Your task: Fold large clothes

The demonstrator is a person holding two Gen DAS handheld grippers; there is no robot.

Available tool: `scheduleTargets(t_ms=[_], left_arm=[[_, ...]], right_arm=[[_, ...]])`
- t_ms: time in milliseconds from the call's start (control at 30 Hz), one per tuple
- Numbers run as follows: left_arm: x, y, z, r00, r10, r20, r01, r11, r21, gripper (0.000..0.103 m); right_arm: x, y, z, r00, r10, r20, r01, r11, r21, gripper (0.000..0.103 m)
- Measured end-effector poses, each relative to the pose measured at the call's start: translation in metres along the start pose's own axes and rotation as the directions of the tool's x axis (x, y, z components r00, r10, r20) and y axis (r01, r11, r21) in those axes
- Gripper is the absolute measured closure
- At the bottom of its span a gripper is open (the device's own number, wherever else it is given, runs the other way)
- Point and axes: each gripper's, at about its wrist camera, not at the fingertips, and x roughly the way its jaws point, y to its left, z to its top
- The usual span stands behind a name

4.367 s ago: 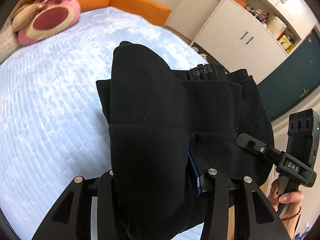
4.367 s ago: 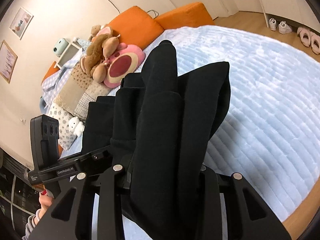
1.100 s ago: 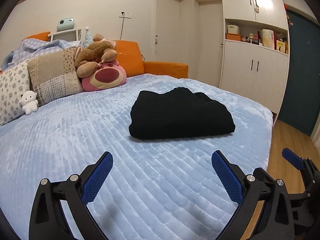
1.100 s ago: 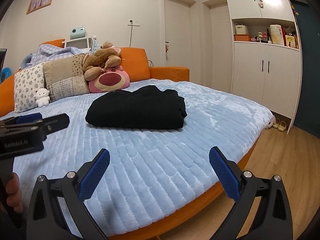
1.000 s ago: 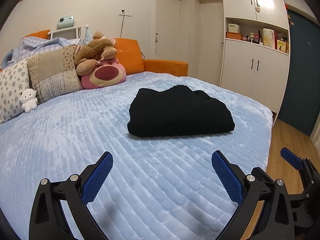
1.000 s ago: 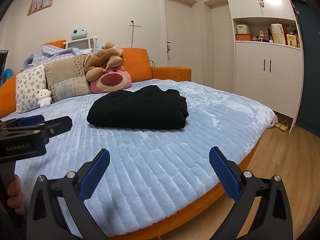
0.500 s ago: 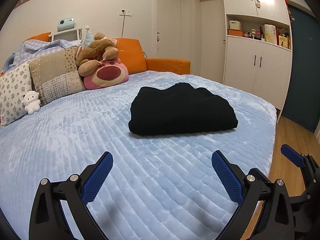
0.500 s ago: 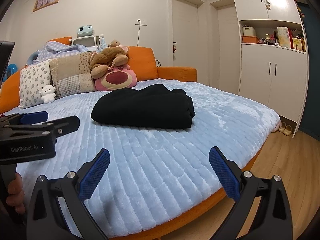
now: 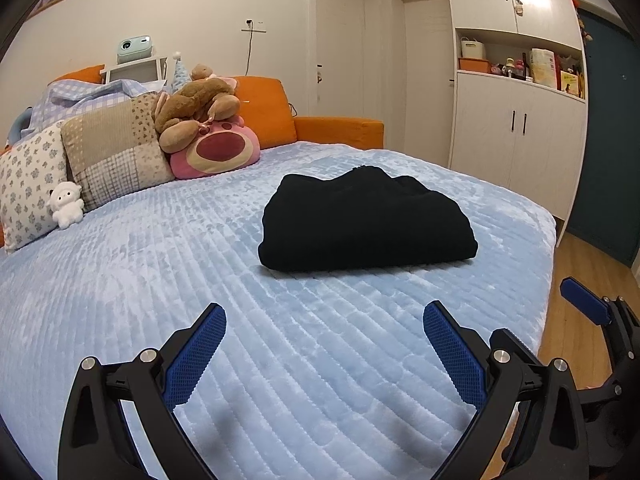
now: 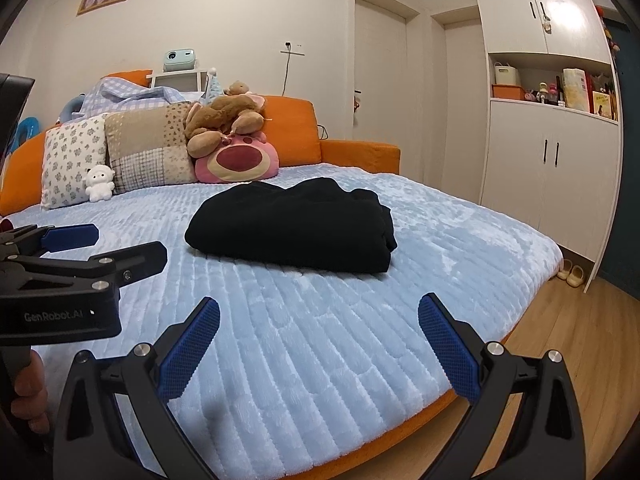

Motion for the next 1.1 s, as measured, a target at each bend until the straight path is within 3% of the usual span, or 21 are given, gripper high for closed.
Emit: scheduleTargets(t_ms=[400, 1100], left_arm=[[0.0, 0.001, 0.0, 0.999, 0.048, 0.012, -0.048, 0.999, -0.003, 0.003], [-0.005, -0.01, 0.002, 0.998, 0.066, 0.02, -0.067, 0.997, 0.039, 0.003]], right_arm=[[0.003, -0.003, -0.001, 1.0, -0.002, -0.004, 0.002, 1.0, 0.011, 0.005], [-0.001, -0.02, 0.0, 1.0, 0.0, 0.012, 0.0, 0.999, 0.036, 0.005]])
